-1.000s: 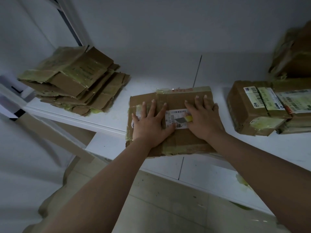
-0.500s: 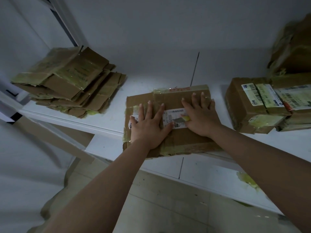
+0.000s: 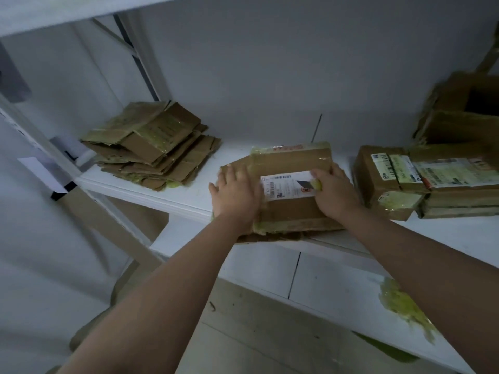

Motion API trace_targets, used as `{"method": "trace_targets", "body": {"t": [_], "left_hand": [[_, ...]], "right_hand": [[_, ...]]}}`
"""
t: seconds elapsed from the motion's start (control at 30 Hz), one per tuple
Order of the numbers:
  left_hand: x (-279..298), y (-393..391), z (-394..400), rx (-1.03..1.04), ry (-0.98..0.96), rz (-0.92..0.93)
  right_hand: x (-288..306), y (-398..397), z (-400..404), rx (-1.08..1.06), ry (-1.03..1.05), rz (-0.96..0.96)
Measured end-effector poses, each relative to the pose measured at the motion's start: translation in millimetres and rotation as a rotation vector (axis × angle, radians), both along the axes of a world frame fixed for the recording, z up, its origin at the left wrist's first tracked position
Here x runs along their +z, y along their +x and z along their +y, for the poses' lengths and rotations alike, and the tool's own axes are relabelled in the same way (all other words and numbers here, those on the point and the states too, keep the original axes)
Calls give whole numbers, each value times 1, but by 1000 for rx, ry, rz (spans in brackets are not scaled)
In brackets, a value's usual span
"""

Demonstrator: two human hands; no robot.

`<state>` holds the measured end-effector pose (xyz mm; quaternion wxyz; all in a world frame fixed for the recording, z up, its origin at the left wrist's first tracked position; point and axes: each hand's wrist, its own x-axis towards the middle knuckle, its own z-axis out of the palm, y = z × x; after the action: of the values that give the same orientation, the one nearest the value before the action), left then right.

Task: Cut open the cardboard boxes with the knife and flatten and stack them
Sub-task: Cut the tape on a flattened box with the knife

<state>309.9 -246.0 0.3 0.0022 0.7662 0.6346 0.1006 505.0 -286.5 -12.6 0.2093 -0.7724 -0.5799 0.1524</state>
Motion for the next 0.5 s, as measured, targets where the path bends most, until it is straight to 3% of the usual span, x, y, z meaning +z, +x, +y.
{"method": "trace_targets", "body": {"t": [0.17, 0.3, 0.37, 0.5], "left_hand": [[-1, -33, -12, 301, -308, -278], [-8, -37, -24, 340, -501, -575], [-5, -36, -27, 352, -475, -552], [17, -31, -32, 324, -151, -193]], "right_hand": [[11, -4, -14, -77, -51, -11], [15, -8, -28, -70, -87, -28], [17, -8, -33, -73, -70, -55], [25, -13, -34, -141, -38, -102]]}}
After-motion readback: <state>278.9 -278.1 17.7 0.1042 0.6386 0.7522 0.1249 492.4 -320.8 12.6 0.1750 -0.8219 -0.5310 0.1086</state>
